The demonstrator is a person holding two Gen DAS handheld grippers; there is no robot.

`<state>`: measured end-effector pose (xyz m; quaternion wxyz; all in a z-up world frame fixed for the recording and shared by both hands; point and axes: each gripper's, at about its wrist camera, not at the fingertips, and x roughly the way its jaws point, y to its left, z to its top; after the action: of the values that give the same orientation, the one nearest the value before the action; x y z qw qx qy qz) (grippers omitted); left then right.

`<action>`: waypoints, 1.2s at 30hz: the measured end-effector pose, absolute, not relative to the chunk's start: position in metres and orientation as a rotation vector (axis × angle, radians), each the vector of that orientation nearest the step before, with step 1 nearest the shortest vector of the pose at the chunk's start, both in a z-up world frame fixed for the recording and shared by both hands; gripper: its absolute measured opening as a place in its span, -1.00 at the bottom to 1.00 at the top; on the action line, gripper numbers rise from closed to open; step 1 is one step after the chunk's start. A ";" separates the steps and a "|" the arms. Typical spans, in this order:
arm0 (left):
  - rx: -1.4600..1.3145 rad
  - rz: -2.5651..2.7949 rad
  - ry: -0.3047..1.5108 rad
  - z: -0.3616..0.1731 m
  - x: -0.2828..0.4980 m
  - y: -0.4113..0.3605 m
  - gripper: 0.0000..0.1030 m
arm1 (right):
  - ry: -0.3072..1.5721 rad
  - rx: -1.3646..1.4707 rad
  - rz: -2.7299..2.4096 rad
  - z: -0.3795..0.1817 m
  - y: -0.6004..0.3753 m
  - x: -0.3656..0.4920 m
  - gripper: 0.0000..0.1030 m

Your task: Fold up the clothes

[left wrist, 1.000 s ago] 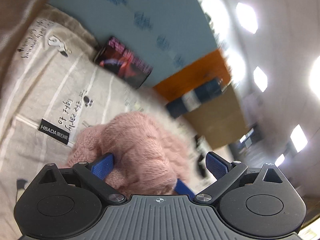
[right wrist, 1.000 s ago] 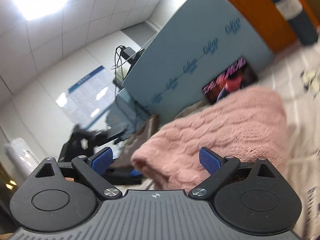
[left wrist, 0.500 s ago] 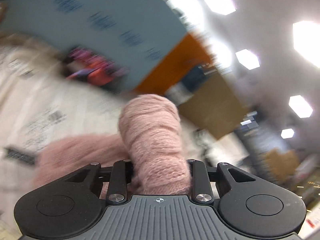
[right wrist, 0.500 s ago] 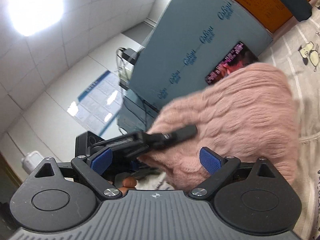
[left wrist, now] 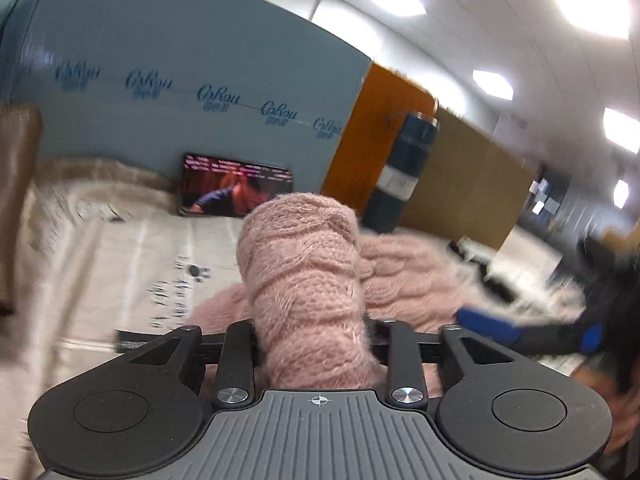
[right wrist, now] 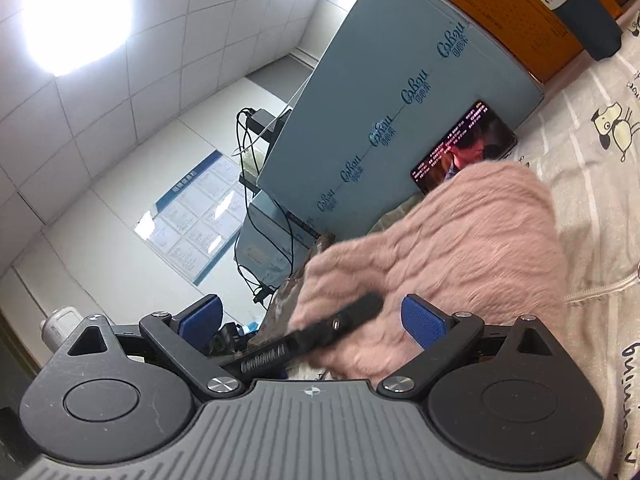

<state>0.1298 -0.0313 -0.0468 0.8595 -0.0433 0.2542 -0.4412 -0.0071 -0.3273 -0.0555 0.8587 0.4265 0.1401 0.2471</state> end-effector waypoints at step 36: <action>-0.275 -0.613 0.702 -0.064 0.134 -0.004 0.93 | 0.479 0.640 0.092 -0.069 -0.329 0.008 0.88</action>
<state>0.1335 -0.0036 -0.0642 0.8842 -0.1323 0.3376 -0.2946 0.0082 -0.3290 -0.0695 0.9201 0.3115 0.2332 0.0446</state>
